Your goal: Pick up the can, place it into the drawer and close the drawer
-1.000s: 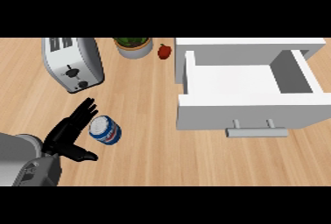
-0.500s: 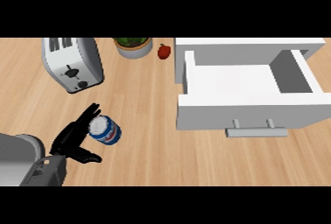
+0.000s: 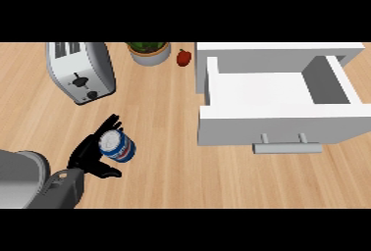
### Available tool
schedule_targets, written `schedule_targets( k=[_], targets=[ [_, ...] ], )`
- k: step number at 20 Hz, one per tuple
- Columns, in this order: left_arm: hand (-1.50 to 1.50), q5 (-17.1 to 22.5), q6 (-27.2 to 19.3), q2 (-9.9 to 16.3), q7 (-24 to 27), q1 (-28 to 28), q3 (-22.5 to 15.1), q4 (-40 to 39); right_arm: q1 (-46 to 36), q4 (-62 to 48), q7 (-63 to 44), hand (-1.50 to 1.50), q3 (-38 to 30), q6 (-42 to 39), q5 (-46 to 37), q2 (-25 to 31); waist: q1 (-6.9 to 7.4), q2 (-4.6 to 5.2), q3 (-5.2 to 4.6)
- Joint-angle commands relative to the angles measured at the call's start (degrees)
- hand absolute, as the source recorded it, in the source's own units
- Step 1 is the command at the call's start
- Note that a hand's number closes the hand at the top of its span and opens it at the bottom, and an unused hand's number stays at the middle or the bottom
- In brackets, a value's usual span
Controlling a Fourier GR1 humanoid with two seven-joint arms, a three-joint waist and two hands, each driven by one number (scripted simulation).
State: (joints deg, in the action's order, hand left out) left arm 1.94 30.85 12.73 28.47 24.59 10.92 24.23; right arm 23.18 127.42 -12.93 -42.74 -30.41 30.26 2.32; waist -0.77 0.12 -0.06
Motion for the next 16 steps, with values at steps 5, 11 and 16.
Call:
schedule_targets(
  k=[5, 11, 16],
  targets=[
    [1.5, 2.41, 5.43, -0.13, -0.84, 5.54, 2.26, -7.34, 0.75, 0.67, -0.18, -1.5, -1.4, -2.28, 2.02, -1.19, -0.33, 0.07, -0.02],
    [1.5, 3.55, 9.41, -1.1, -3.34, 5.76, 0.86, -0.66, -0.6, 2.31, -3.02, -1.5, 1.26, 0.58, -0.22, -2.24, 0.55, -0.19, 0.05],
    [1.5, 7.8, -1.17, -4.0, -2.55, 4.14, 5.45, 2.06, 1.51, 0.77, -1.71, -1.5, -1.77, -0.08, 3.63, -0.32, 0.66, -0.33, 0.07]
  ],
)
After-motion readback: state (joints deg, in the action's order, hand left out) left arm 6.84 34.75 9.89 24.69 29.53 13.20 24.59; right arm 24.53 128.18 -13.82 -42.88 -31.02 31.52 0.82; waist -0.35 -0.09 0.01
